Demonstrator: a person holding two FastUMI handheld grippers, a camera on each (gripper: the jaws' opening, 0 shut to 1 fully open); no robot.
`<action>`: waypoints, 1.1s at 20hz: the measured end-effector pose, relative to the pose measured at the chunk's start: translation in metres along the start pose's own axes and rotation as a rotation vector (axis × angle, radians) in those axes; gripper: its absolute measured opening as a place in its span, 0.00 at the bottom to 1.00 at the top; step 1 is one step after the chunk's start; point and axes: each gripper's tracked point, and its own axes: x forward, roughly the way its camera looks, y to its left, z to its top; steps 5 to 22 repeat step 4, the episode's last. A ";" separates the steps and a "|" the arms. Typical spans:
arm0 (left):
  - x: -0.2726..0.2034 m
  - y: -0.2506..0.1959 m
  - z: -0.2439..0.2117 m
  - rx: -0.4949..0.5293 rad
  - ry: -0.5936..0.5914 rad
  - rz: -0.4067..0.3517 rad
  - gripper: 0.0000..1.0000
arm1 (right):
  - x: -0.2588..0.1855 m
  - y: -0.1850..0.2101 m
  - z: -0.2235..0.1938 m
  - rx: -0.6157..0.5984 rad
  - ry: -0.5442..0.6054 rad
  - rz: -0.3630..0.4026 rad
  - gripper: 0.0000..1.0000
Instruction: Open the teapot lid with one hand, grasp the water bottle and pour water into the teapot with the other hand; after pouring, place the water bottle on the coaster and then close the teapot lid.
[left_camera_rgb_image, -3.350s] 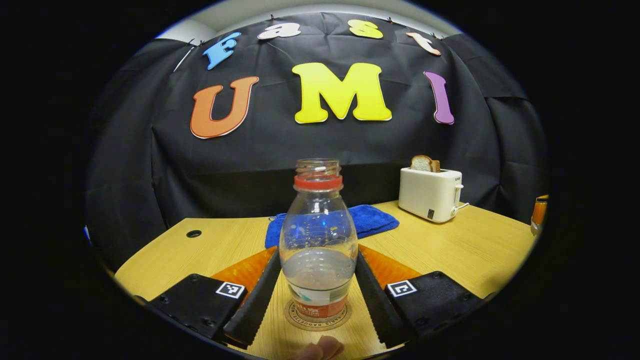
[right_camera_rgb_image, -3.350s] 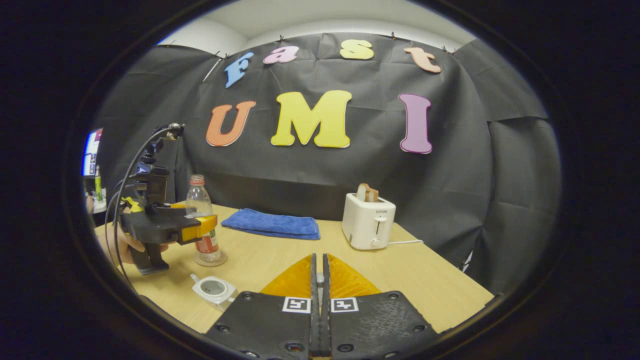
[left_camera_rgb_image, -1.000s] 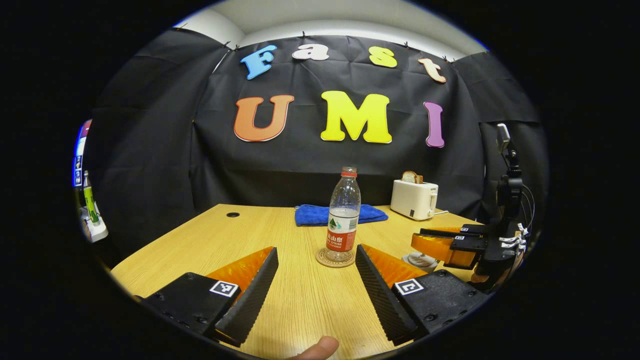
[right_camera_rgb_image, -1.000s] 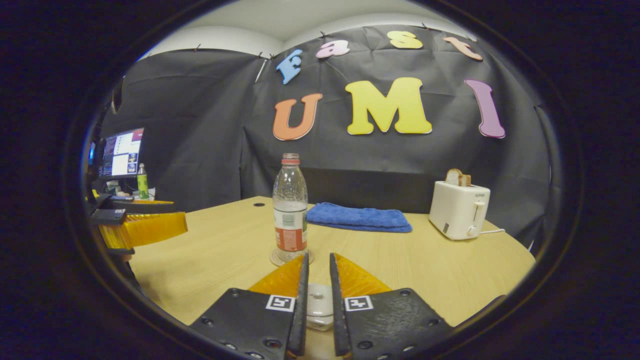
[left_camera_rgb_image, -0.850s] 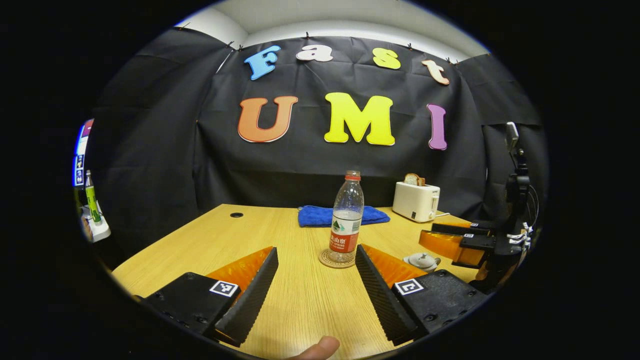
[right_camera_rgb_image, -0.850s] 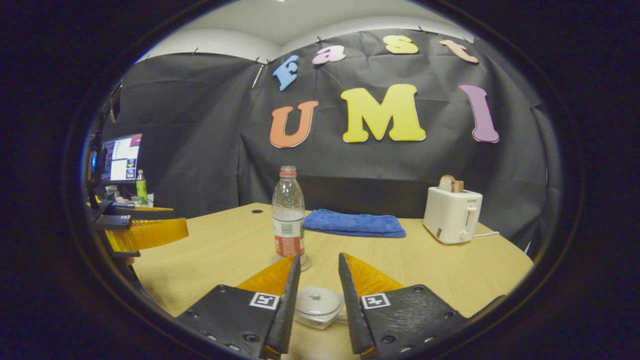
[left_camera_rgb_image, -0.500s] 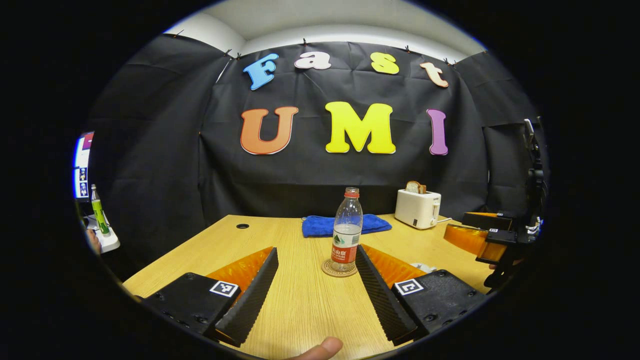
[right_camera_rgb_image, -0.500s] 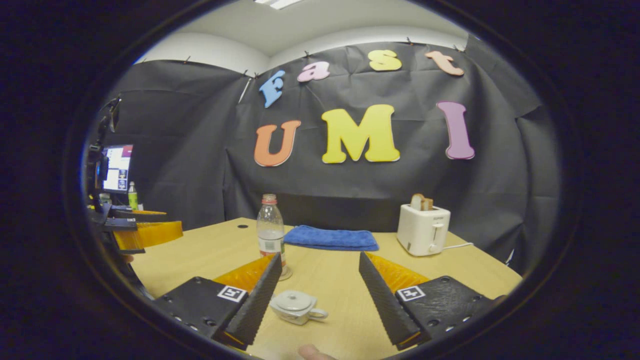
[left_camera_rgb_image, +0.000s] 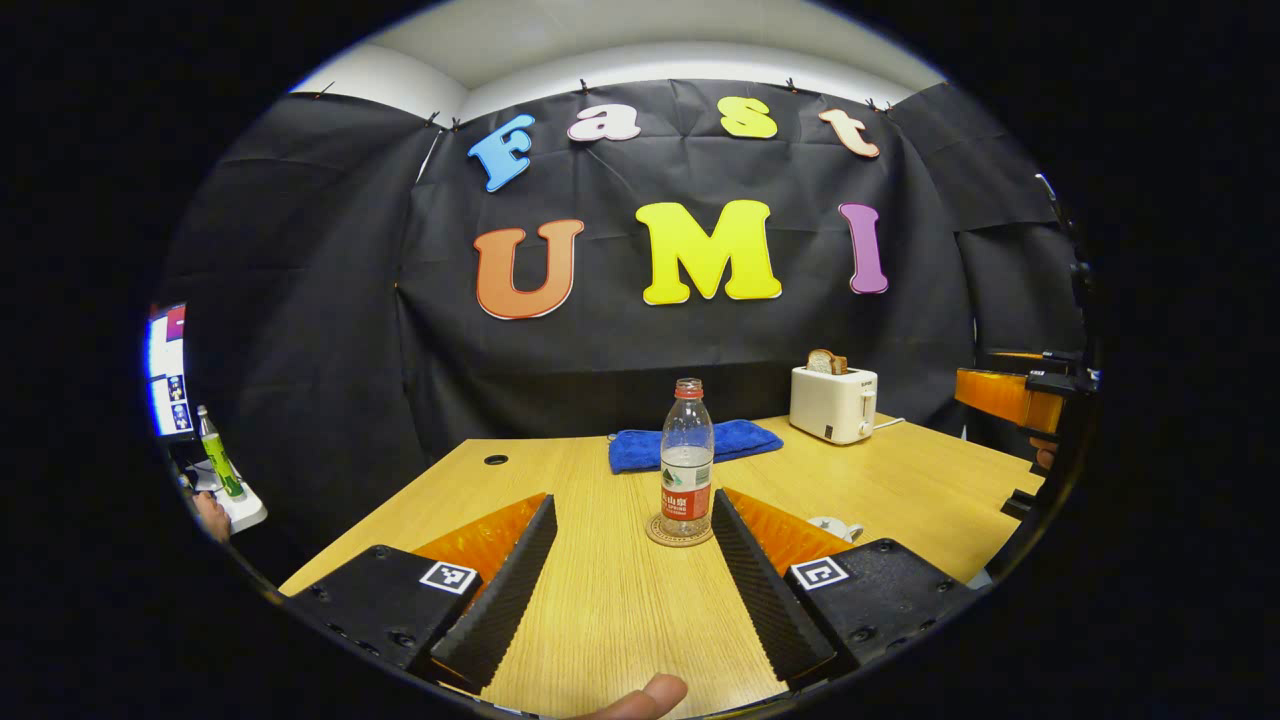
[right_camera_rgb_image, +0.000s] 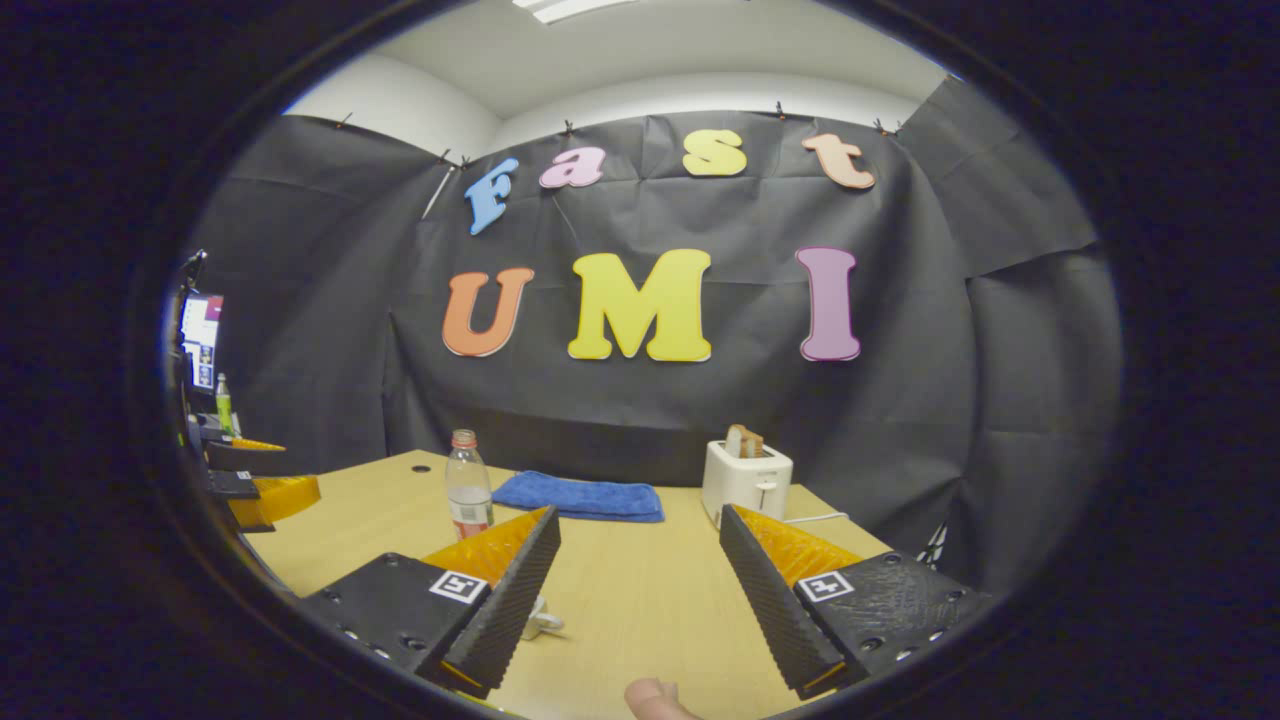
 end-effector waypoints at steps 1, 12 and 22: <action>0.000 0.002 0.000 0.004 0.001 0.004 0.98 | -0.003 -0.001 0.001 0.004 0.008 -0.008 0.96; -0.001 0.010 0.002 -0.001 0.004 0.023 0.98 | -0.006 0.007 0.000 0.024 0.025 0.015 0.96; -0.001 0.010 0.002 -0.001 0.004 0.023 0.98 | -0.006 0.007 0.000 0.024 0.025 0.015 0.96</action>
